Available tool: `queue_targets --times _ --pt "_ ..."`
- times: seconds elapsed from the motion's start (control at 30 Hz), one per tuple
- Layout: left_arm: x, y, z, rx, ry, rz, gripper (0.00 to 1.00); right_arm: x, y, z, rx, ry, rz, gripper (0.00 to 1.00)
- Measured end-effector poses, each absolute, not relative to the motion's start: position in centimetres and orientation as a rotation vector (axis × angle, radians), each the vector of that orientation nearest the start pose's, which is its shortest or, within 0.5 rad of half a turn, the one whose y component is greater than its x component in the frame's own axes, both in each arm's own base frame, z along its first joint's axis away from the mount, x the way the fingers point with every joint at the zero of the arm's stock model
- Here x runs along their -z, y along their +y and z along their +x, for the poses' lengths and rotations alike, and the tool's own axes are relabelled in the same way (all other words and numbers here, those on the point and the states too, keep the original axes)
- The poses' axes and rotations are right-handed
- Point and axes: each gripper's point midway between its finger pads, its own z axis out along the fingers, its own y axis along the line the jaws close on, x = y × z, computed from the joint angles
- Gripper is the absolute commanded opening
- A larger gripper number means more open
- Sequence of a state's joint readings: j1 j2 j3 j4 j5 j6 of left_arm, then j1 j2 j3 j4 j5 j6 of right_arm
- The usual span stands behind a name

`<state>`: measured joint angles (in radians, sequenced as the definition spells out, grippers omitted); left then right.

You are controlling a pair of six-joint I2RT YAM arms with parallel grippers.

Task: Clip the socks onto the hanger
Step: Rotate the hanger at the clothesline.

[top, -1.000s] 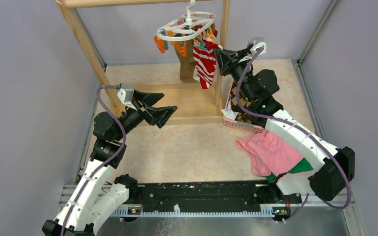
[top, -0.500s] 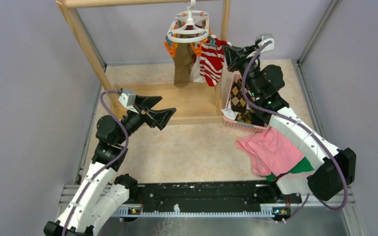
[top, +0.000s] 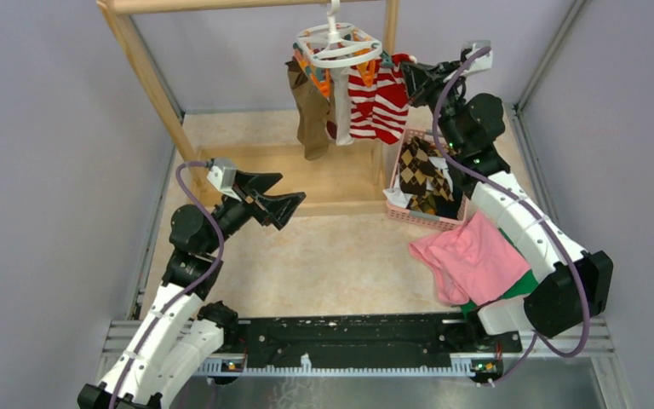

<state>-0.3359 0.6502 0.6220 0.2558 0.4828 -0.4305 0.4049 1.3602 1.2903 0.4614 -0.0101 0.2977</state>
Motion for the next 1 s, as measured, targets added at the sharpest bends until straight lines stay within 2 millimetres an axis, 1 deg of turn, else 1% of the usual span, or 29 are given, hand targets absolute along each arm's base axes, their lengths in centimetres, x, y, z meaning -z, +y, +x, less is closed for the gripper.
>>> queue_targets --times 0.13,0.27,0.33,0.4,0.63,0.73,0.83,1.0 --pt "-33.9 -18.4 23.3 0.970 1.389 0.353 0.99 -46.2 19.9 42.7 -0.644 1.233 -0.084 0.00" --pt "-33.6 -18.5 23.3 0.975 1.395 0.352 0.99 -45.5 20.4 43.1 -0.667 1.254 -0.096 0.00" --pt "-33.4 -18.5 23.3 0.977 1.398 0.350 0.99 -45.2 20.4 43.2 -0.674 1.262 -0.100 0.02" --pt "-33.2 -18.5 23.3 0.979 1.401 0.348 0.99 -45.0 20.4 43.2 -0.678 1.269 -0.101 0.07" --pt "-32.7 -18.6 23.3 0.997 1.412 0.333 0.99 -44.9 20.6 43.1 -0.691 1.274 -0.118 0.33" --pt "-33.0 -18.6 23.3 1.003 1.402 0.330 0.99 -44.7 20.7 42.9 -0.697 1.277 -0.127 0.40" --pt "-33.0 -18.7 23.2 1.011 1.397 0.329 0.99 -44.3 20.6 42.4 -0.701 1.283 -0.133 0.44" --pt "-32.9 -18.8 23.2 1.024 1.396 0.325 0.99 -44.6 20.2 41.0 -0.708 1.268 -0.143 0.53"
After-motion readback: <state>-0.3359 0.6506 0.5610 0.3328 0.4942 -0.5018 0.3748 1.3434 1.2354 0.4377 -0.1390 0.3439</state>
